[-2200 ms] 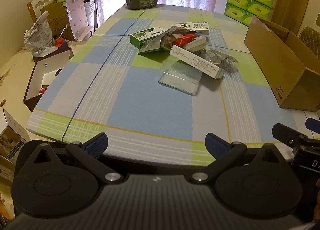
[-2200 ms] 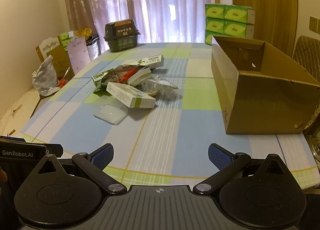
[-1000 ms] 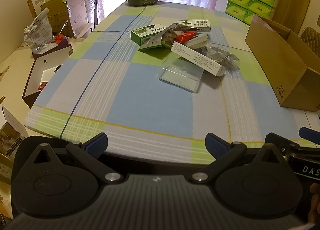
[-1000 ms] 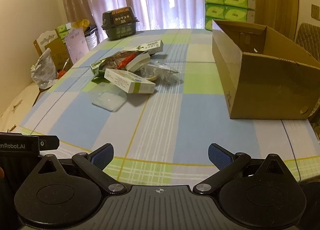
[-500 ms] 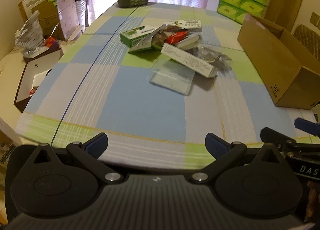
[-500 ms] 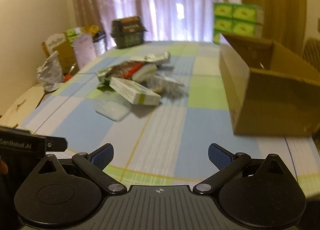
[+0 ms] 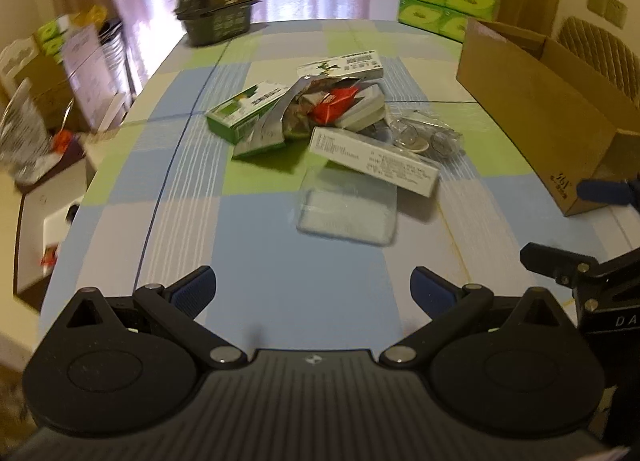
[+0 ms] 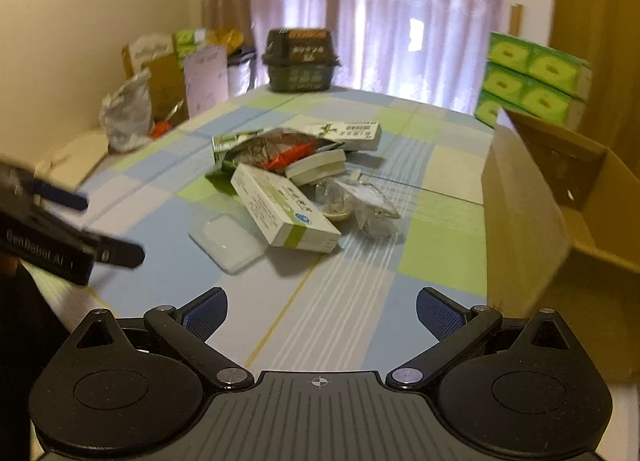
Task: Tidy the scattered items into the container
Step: 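Reach the right gripper to the white-green tablet box and grasp it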
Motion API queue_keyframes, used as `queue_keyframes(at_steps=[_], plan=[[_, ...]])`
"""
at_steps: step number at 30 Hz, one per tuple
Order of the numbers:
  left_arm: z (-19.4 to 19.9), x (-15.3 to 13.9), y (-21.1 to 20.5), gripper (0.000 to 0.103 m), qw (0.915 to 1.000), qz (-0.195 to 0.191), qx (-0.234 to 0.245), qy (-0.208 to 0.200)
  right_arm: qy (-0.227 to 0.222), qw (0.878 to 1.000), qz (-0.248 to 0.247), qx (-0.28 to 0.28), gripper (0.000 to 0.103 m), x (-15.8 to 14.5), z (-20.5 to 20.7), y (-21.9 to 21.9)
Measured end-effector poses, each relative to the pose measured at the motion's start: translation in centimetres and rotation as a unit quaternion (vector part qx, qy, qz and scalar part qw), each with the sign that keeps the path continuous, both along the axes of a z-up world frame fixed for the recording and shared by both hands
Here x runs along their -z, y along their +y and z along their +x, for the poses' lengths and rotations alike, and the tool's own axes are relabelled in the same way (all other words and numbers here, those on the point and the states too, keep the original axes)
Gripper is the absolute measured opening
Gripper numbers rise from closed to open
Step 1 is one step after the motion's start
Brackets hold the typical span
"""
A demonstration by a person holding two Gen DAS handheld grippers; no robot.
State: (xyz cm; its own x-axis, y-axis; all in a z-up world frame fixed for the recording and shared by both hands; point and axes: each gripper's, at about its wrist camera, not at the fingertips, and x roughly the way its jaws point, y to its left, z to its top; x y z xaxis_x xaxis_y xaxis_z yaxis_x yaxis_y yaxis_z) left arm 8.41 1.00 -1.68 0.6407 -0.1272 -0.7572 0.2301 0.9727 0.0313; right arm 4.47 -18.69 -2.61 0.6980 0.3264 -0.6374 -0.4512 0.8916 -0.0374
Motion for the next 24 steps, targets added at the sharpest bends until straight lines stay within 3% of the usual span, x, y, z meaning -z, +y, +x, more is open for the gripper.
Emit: queue_keyframes(at_steps=[5, 11, 15, 17, 19, 24], plan=[[3.6, 1.1, -0.7, 0.102, 0.9988, -0.008, 0.049, 0.002, 0.006, 0.999, -0.039, -0.027, 0.103, 1.9, 1.4, 1.5], [7.0, 3.2, -2.2, 0.102, 0.9968, -0.018, 0.077, 0.011, 0.015, 0.998, -0.047, -0.044, 0.103, 3.5, 2.9, 2.1], [8.6, 4.8, -3.0, 0.102, 0.9961, -0.004, 0.085, 0.021, 0.012, 0.997, -0.05, -0.057, 0.103, 3.8, 3.7, 2.3], [9.1, 5.3, -3.0, 0.098, 0.9961, -0.005, 0.086, 0.019, 0.013, 0.997, -0.048, -0.064, 0.103, 4.0, 4.3, 2.3], [9.4, 5.4, -2.8, 0.084, 0.9957, -0.007, 0.091, 0.017, 0.012, 0.996, -0.047, -0.071, 0.103, 4.0, 4.9, 2.4], [9.5, 5.2, -1.6, 0.083, 0.9956, 0.003, 0.092, 0.013, 0.022, 0.995, -0.02, -0.091, 0.103, 3.9, 7.0, 2.5]])
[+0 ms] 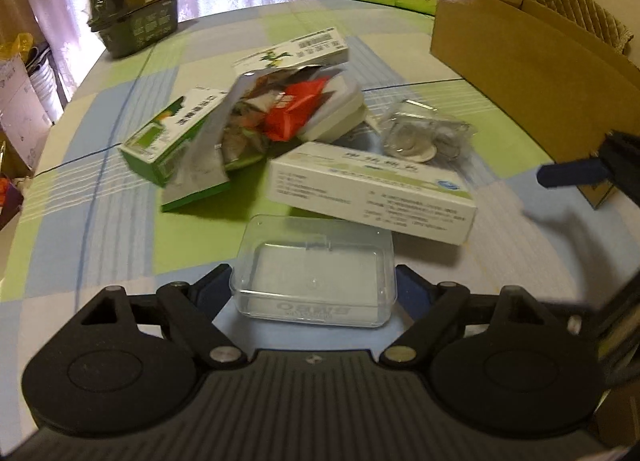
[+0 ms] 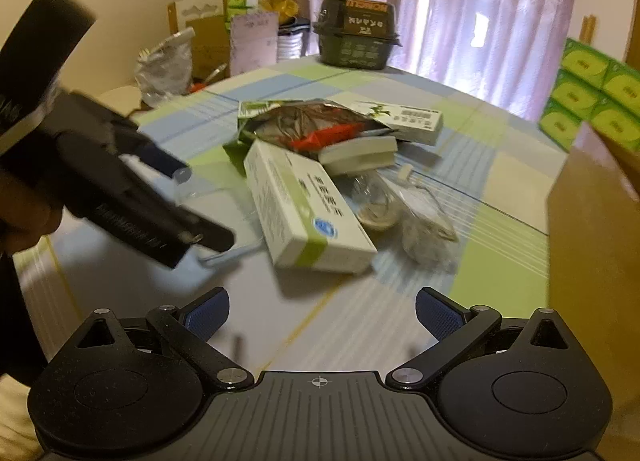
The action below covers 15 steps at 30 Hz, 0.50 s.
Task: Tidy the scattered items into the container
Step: 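Reach the right gripper to the white-green tablet box and grasp it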
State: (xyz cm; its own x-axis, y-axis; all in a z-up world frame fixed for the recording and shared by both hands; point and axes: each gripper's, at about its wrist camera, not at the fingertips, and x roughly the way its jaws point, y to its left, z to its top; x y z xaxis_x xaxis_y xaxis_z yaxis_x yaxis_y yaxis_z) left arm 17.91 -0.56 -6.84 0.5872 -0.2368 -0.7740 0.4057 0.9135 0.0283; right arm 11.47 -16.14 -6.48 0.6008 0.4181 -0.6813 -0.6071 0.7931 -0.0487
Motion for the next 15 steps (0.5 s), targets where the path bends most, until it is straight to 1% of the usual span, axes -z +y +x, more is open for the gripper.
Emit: queue_keyframes(at_steps=[3, 5, 11, 13, 14, 15], plan=[[-0.4, -0.1, 1.6, 0.083, 1.0, 0.001, -0.005, 0.005, 0.015, 0.999, 0.027, -0.015, 0.103, -0.2, 1.4, 0.0], [-0.7, -0.1, 2.5, 0.084, 0.9999, 0.003, -0.006, 0.008, 0.021, 0.999, 0.035, -0.023, 0.103, -0.1, 2.4, 0.2], [-1.7, 0.0, 3.9, 0.084, 0.9999, -0.004, -0.011, 0.003, 0.033, 0.998, 0.034, -0.032, 0.103, 0.9, 4.7, 1.1], [-1.8, 0.2, 3.8, 0.086, 0.9999, -0.004, -0.013, 0.006, 0.035, 0.998, 0.034, -0.033, 0.103, 1.3, 5.1, 1.4], [-1.8, 0.3, 3.8, 0.087, 0.9999, -0.005, -0.013, 0.007, 0.035, 0.998, 0.033, -0.033, 0.094, 1.5, 5.3, 1.5], [-1.8, 0.3, 3.7, 0.088, 0.9999, -0.006, -0.013, 0.007, 0.041, 0.998, 0.033, -0.037, 0.082, 1.8, 5.5, 1.6]])
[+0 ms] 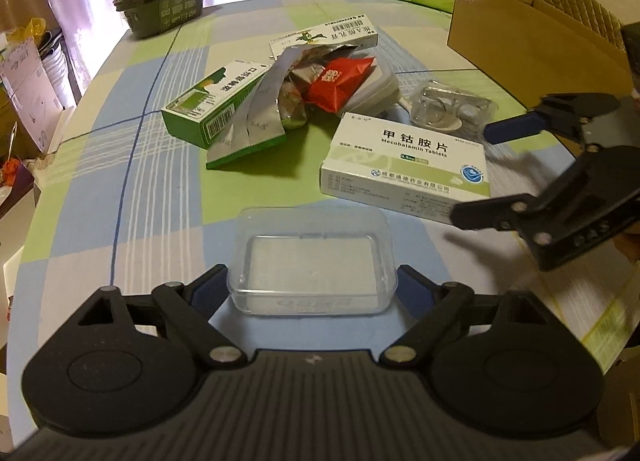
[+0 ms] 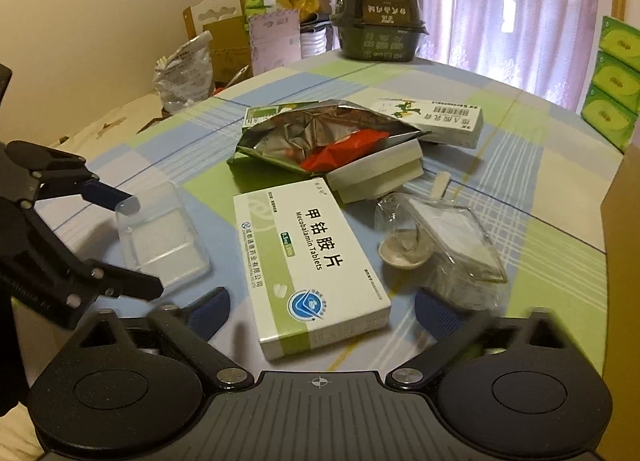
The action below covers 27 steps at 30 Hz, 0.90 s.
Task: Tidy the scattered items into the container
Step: 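Reach the right gripper to the white-green tablet box and grasp it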
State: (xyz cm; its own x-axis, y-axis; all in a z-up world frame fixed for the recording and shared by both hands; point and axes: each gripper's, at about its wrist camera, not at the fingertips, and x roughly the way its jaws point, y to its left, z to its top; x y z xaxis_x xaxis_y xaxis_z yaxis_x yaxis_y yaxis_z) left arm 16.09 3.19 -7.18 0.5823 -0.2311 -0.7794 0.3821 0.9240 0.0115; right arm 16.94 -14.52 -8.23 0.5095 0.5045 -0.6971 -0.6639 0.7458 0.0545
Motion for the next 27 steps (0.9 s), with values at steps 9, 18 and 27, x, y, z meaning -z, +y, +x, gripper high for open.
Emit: queue_keyframes(at_steps=[9, 18, 27], plan=[[0.1, 0.0, -0.5, 0.09, 0.9998, -0.013, -0.012, -0.005, 0.022, 0.998, -0.025, 0.049, 0.077, -0.9, -2.7, -1.2], [0.1, 0.7, -1.7, 0.084, 0.9991, 0.017, -0.038, 0.008, -0.016, 0.997, -0.054, 0.058, 0.103, -1.7, -8.9, -3.2], [-1.8, 0.0, -1.4, 0.084, 0.9999, 0.007, -0.002, 0.008, -0.022, 0.998, -0.058, 0.023, 0.103, -1.3, -6.7, -1.9]])
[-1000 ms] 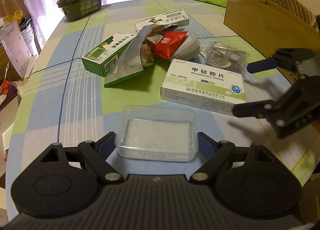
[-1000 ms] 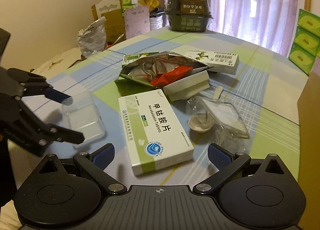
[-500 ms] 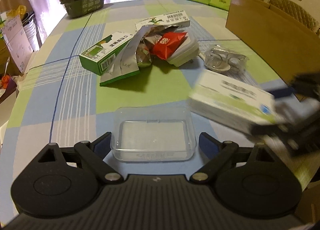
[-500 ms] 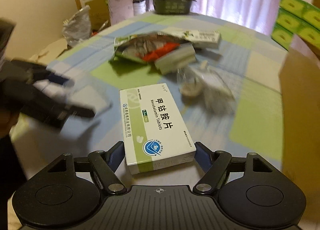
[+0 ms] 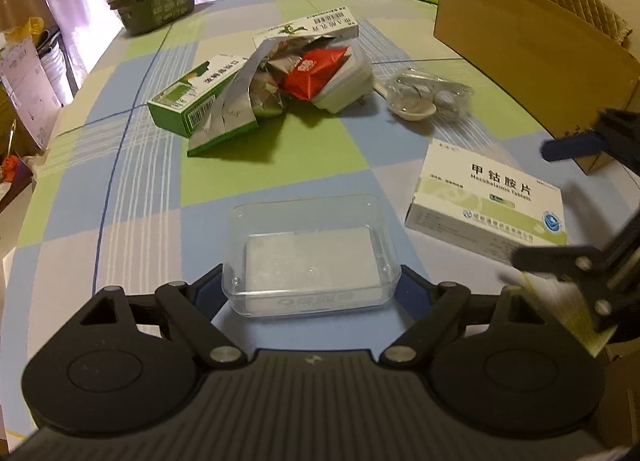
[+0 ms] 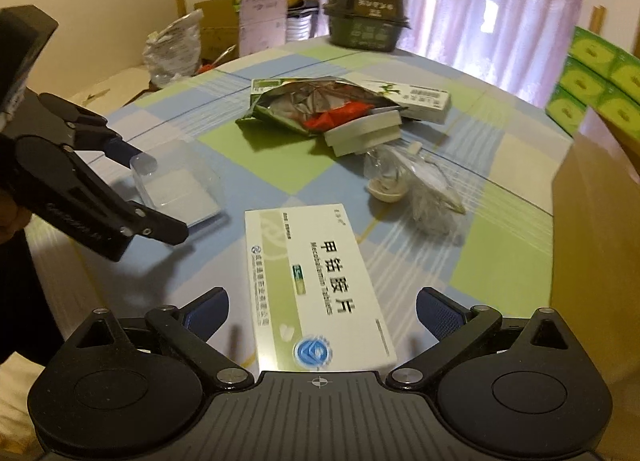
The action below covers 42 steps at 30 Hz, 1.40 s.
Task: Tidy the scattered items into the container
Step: 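Reach the right gripper to the white-green tablet box and grasp it, then carry the tablet box with the right gripper over the cardboard box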
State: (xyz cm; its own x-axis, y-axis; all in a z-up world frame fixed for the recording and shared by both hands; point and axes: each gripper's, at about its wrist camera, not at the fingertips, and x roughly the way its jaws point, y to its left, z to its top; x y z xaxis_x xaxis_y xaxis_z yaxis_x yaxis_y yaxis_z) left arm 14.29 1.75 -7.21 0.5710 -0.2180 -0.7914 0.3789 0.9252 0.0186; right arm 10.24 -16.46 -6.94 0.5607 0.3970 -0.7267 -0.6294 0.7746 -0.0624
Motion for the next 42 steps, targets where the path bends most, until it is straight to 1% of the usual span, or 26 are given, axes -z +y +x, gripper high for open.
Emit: queue_keyframes(at_steps=[3, 7, 10, 12, 14, 18, 24, 27, 31, 37, 42], plan=[[0.4, 0.1, 0.0, 0.085, 0.9999, 0.0, -0.013, -0.001, 0.008, 1.0, -0.001, -0.007, 0.103, 0.4, 0.9, 0.4], [1.3, 0.1, -0.1, 0.086, 0.9993, -0.011, -0.035, 0.006, 0.019, 1.0, -0.008, -0.017, 0.103, 0.7, 1.9, 1.1], [1.6, 0.4, -0.4, 0.084, 0.9993, -0.005, -0.036, 0.008, 0.029, 0.999, -0.013, -0.028, 0.103, 0.9, 2.6, 1.5], [1.5, 0.5, -0.6, 0.084, 0.9995, 0.007, -0.029, 0.006, 0.043, 0.998, -0.013, -0.035, 0.078, 1.1, 3.1, 1.7], [1.2, 0.5, -0.7, 0.083, 0.9996, 0.008, -0.025, 0.005, 0.054, 0.998, -0.01, -0.03, 0.073, 1.1, 3.4, 1.5], [0.2, 0.0, -0.4, 0.083, 0.9997, -0.004, -0.025, -0.006, 0.056, 0.998, 0.001, -0.002, 0.073, 0.7, 2.5, 0.7], [-1.2, -0.6, -1.1, 0.083, 0.9997, -0.014, -0.021, -0.004, 0.067, 0.995, 0.035, 0.067, 0.073, -0.4, 0.3, -1.3], [-2.0, -1.1, -1.7, 0.083, 0.9997, -0.017, -0.015, -0.005, 0.065, 0.993, 0.046, 0.091, 0.073, -1.2, -0.8, -2.1], [-3.3, -2.0, -2.4, 0.083, 0.9998, -0.013, -0.012, -0.011, 0.05, 0.992, 0.049, 0.104, 0.073, -2.5, -2.0, -2.8], [-5.2, -3.6, -3.0, 0.083, 0.9996, -0.016, -0.012, -0.021, 0.014, 0.991, 0.057, 0.121, 0.073, -5.3, -3.4, -3.7], [-6.4, -5.5, -3.8, 0.083, 0.9992, -0.03, -0.001, -0.026, -0.019, 0.987, 0.071, 0.143, 0.073, -8.0, -4.4, -4.9]])
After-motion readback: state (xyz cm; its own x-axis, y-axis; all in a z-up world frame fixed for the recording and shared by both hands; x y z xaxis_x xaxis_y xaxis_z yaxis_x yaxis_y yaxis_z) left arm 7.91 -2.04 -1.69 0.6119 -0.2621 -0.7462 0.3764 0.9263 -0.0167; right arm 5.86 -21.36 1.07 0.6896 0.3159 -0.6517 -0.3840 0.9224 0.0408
